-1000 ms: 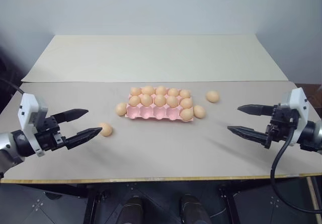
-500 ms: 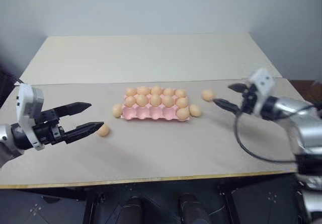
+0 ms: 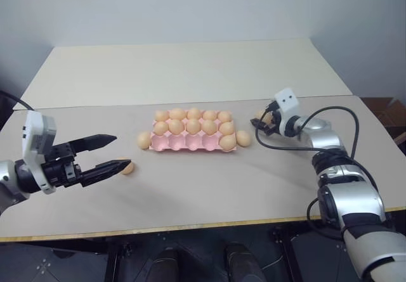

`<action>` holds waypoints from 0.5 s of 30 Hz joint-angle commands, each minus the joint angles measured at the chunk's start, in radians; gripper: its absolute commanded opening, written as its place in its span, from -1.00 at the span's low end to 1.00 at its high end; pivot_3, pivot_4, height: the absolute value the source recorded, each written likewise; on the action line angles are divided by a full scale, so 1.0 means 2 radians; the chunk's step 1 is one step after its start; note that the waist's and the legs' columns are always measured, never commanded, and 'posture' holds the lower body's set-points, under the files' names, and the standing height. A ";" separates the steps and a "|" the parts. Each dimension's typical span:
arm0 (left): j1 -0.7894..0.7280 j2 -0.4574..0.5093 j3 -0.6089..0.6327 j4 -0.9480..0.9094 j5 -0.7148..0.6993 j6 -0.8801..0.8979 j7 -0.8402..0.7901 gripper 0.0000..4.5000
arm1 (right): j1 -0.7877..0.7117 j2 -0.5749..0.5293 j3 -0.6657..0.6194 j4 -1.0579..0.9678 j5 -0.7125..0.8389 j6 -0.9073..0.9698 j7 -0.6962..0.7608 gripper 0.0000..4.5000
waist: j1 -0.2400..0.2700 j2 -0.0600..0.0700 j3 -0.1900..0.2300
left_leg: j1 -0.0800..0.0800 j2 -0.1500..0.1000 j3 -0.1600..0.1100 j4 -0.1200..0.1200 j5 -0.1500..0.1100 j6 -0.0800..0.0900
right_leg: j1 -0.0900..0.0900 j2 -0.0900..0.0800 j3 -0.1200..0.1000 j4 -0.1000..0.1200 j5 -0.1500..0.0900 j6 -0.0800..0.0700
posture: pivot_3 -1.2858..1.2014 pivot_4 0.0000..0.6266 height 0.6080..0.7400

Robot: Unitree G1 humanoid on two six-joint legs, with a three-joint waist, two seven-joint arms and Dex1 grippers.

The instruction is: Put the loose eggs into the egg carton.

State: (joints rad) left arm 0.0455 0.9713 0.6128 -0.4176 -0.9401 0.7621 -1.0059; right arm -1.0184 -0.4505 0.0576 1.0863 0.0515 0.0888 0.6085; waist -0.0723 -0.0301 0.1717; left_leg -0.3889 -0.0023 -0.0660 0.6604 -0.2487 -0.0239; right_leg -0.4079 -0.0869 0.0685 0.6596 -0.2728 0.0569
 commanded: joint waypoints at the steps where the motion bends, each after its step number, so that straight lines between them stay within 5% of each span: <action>1: 0.003 0.004 0.022 -0.011 0.000 -0.008 -0.002 0.97 | -0.022 0.004 -0.016 0.009 -0.001 -0.023 0.000 1.00 | -0.001 0.000 0.000 | 0.000 0.000 0.000 0.000 0.000 0.000 | 0.000 0.000 0.000 0.000 0.000 0.000 | 0.03 -0.52 1.00; 5: 0.004 0.007 0.025 -0.010 0.001 -0.009 -0.002 0.99 | -0.024 0.009 -0.027 0.026 0.002 -0.031 -0.010 0.92 | -0.001 0.000 0.000 | 0.000 0.000 0.000 0.000 0.000 0.000 | 0.000 0.000 0.000 0.001 0.000 0.000 | 0.03 -0.52 1.00; 11: 0.003 0.007 0.026 -0.009 0.005 -0.010 -0.003 1.00 | -0.020 0.010 -0.040 0.010 0.005 -0.049 -0.020 0.13 | -0.001 0.000 0.000 | 0.000 0.000 0.000 0.000 0.000 0.000 | 0.000 0.000 0.000 0.000 0.000 0.000 | 0.03 -0.52 1.00; 15: 0.001 0.006 0.022 -0.006 0.010 -0.013 -0.004 1.00 | -0.003 0.008 -0.053 -0.064 0.026 -0.018 0.008 0.13 | -0.001 0.000 0.000 | 0.000 0.000 0.000 0.000 0.000 0.000 | 0.000 0.000 0.000 0.001 0.000 0.000 | 0.03 -0.52 1.00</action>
State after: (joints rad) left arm 0.0544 0.9714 0.6318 -0.4180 -0.9226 0.7616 -1.0070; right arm -1.0229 -0.4223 -0.0218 1.0437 0.0657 0.0345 0.5992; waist -0.0742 -0.0297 0.1720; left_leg -0.3891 -0.0020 -0.0661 0.6603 -0.2487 -0.0239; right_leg -0.4081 -0.0867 0.0687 0.6618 -0.2729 0.0569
